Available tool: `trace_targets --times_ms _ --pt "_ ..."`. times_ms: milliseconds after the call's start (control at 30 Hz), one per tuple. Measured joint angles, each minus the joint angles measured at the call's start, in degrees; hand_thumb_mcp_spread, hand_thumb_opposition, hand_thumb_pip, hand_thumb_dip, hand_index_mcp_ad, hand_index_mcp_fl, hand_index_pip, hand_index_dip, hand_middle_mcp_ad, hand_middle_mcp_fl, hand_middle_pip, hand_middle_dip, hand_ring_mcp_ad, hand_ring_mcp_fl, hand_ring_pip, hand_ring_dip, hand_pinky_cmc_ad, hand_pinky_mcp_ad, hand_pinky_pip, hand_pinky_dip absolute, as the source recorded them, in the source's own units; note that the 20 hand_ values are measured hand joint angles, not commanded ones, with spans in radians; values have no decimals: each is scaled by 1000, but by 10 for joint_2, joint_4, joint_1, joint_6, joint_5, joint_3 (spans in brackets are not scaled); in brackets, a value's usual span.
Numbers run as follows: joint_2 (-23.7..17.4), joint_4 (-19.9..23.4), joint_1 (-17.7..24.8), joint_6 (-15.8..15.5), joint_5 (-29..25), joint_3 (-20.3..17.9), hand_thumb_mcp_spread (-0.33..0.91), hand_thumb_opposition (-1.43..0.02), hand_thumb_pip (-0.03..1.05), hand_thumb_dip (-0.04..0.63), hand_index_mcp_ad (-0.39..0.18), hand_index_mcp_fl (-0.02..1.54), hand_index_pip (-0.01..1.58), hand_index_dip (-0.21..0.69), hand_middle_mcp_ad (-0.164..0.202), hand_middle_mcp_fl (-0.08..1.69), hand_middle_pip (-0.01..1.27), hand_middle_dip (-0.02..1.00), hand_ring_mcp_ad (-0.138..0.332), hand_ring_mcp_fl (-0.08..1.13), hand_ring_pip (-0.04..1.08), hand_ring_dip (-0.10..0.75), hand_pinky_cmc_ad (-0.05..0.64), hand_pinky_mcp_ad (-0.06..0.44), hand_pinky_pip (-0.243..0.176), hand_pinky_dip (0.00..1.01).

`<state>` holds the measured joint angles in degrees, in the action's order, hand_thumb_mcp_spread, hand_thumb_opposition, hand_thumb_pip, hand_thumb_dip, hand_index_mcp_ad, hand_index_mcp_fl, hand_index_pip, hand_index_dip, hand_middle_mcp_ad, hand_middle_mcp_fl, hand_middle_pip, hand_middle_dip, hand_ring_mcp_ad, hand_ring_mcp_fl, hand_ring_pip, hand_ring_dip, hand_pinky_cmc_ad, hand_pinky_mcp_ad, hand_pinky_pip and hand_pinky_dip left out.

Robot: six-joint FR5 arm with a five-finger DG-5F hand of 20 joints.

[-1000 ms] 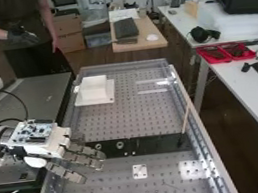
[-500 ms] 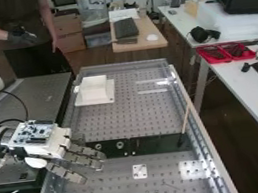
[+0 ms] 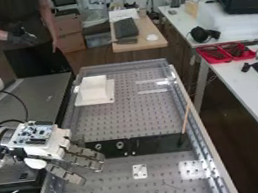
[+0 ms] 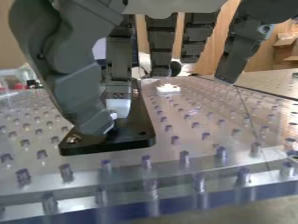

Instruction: Grab the smaller nut and place it in the white container

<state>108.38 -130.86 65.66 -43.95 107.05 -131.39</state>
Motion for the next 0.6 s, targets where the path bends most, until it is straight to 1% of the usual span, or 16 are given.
trace_targets --times_ms 600 --pt "8 10 -1 -1 1 3 419 -822 723 251 -148 113 1559 194 80 136 129 229 115 0 101 96 379 293 -59 459"
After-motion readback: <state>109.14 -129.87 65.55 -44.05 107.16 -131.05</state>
